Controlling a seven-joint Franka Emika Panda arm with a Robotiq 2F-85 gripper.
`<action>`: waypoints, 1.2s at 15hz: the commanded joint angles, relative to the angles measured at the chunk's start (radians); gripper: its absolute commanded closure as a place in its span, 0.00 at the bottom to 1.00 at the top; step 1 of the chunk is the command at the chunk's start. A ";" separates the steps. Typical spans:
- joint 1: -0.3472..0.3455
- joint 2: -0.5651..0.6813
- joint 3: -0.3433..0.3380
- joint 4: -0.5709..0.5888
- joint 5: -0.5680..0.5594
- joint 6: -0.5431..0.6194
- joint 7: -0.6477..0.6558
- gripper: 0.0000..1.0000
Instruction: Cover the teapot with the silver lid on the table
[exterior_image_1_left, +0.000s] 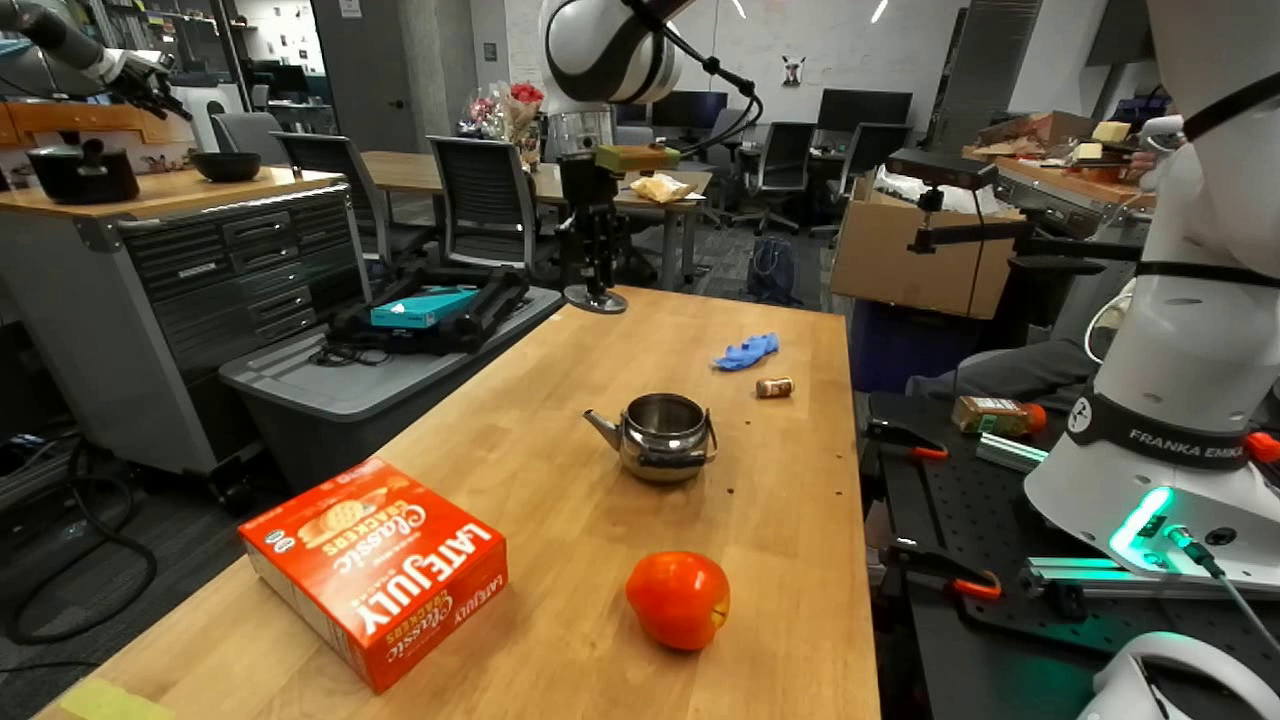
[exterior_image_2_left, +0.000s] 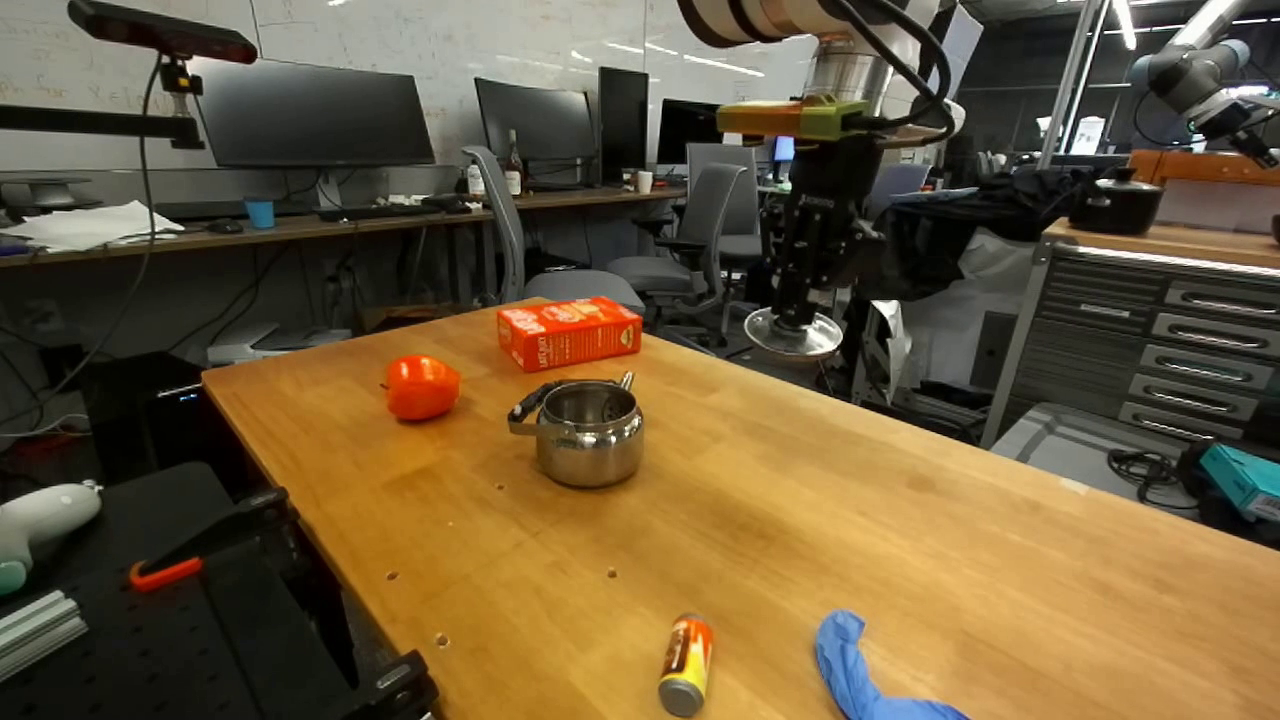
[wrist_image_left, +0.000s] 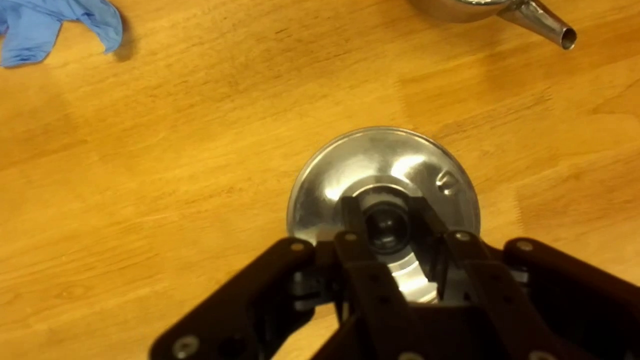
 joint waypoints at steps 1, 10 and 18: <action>0.040 -0.114 -0.017 -0.151 -0.061 0.114 0.006 0.93; 0.076 -0.276 -0.001 -0.362 -0.165 0.172 -0.049 0.93; 0.123 -0.324 0.029 -0.502 -0.336 0.280 -0.131 0.93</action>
